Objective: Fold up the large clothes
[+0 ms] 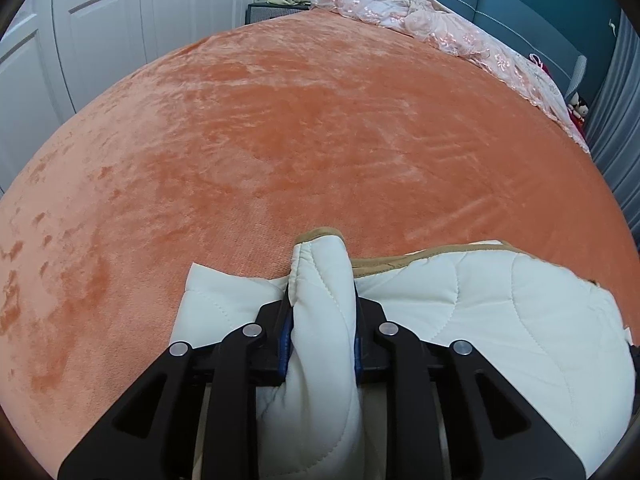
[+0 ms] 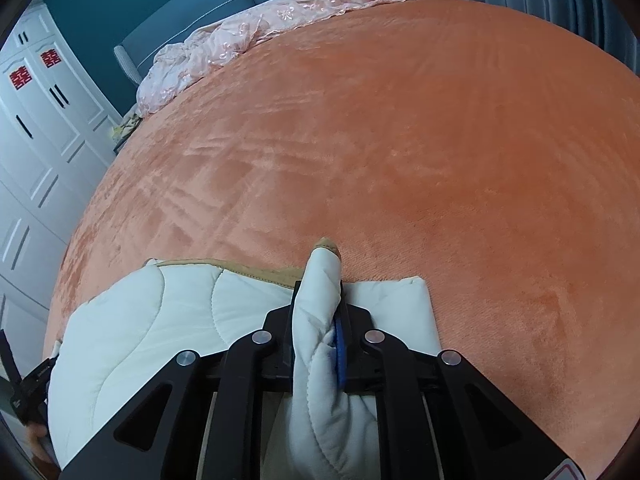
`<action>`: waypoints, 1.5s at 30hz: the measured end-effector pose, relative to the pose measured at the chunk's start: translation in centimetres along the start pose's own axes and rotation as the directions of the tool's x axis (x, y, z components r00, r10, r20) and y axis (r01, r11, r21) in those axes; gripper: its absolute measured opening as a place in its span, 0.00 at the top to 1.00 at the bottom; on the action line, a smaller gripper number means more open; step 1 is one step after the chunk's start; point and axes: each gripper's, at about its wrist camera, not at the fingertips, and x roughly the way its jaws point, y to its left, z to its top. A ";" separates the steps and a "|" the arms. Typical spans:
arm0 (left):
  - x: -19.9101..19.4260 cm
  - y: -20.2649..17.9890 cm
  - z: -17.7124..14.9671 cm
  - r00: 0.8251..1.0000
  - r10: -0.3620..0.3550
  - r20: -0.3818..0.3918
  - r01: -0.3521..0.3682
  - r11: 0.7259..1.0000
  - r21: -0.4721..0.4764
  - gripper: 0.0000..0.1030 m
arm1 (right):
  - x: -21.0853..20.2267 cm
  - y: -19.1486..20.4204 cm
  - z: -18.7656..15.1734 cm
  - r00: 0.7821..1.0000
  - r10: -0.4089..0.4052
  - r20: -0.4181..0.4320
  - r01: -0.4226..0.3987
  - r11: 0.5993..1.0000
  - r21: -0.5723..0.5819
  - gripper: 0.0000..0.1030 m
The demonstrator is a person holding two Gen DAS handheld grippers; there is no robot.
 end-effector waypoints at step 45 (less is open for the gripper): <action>1.3 -14.8 -4.6 0.999 -0.045 0.019 0.038 0.962 0.269 0.45 | 6.4 17.7 -5.4 0.983 0.113 -0.147 -0.157 0.931 -0.331 0.93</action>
